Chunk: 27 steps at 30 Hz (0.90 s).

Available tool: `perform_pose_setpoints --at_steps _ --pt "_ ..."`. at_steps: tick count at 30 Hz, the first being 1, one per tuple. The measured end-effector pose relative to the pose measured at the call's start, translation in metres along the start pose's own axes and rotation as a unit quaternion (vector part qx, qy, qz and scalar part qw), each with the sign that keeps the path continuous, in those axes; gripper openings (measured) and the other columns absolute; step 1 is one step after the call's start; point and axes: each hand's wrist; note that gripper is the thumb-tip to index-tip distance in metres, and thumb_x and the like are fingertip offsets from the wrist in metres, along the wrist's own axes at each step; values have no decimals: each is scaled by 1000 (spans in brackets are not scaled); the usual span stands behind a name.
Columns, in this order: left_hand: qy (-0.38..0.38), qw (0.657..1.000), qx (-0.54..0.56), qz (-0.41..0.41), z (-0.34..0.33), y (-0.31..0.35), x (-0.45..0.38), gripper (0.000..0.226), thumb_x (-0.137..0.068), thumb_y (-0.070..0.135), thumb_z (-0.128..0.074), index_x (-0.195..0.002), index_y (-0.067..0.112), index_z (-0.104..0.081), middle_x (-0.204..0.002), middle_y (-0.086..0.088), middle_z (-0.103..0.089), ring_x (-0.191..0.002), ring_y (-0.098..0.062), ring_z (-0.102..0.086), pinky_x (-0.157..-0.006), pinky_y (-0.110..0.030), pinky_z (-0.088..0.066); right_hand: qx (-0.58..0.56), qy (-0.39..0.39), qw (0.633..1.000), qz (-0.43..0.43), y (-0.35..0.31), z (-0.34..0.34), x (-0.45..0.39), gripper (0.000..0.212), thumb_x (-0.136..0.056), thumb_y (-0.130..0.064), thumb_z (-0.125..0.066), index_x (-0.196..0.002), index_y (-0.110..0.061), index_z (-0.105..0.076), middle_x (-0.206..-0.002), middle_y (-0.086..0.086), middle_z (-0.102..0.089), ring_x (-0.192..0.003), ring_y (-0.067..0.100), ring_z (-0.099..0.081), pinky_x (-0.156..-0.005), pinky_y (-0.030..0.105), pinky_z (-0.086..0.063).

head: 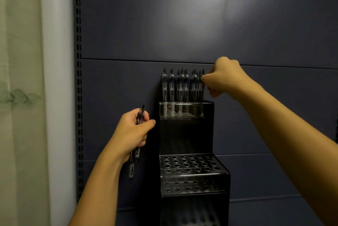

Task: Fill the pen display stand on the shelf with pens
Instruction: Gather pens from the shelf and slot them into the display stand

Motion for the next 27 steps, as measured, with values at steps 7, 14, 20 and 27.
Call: perform_pose_setpoints --at_steps 7,14,20,27 --pt "-1 1000 -2 -1 0 2 1 21 -95 1 -62 -83 13 -50 -56 2 -34 -44 -12 -26 -45 -26 -22 108 86 980 141 -34 -2 23 36 -80 -5 -64 -58 -8 -35 -52 9 -32 -50 22 -26 -51 32 -34" --pt "6 999 -35 -13 -3 8 5 14 -93 2 -64 -85 8 -54 -55 3 -41 -42 -11 -33 -41 -25 -26 91 -100 948 289 -74 -30 43 25 -90 -41 -72 -87 -17 -77 -77 -3 -72 -70 11 -66 -66 27 -56" --pt "4 998 -61 -20 0 12 8 18 -91 4 -65 -108 1 -59 -63 -5 -47 -44 -12 -38 -39 -26 -30 64 -171 931 315 -72 -58 40 26 -88 -35 -78 -102 -14 -73 -86 -7 -68 -78 7 -63 -60 12 -41" --pt "-24 997 -67 -29 -5 14 10 11 -91 4 -65 -99 7 -59 -56 3 -44 -43 -10 -37 -41 -27 -30 14 -192 935 297 -68 -58 40 14 -85 -24 -81 -96 -15 -77 -79 -9 -72 -77 4 -68 -72 19 -55"
Point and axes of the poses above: each hand's wrist, its own x-axis away from the middle knuckle, its own z-axis out of the back of the hand, y = z × x
